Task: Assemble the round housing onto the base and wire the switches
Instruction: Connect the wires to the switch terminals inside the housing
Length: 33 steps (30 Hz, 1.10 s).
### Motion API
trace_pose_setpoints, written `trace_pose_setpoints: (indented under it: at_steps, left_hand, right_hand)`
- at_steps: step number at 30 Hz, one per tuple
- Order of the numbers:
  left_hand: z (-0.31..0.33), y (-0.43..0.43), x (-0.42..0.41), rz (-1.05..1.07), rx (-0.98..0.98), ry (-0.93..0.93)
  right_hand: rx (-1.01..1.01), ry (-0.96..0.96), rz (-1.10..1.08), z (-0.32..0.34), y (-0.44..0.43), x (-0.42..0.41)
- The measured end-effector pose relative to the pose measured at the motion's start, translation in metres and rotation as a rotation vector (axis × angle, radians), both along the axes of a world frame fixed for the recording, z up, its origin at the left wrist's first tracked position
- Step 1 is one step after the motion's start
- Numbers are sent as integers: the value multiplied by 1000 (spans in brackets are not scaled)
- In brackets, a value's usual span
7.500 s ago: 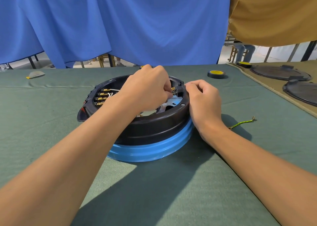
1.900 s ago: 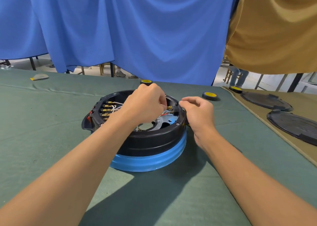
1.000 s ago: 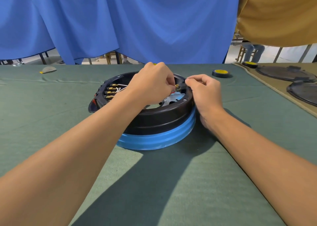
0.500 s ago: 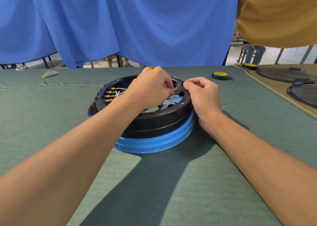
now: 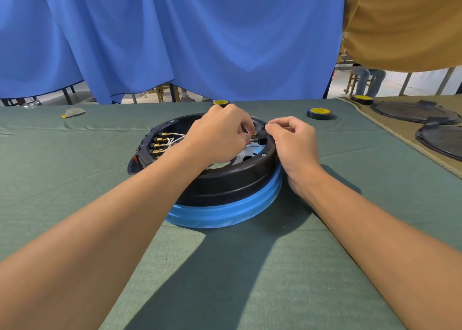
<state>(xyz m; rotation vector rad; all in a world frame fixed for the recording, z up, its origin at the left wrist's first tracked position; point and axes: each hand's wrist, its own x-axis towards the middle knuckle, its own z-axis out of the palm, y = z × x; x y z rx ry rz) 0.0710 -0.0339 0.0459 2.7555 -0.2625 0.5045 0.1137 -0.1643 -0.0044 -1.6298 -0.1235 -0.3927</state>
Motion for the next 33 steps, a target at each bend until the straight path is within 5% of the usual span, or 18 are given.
trace_pose_setpoints:
  at_steps: [33]
  left_hand:
    - [1, -1, -1, 26, -31, -39]
  right_hand:
    - [19, 29, -12, 1, 1, 0]
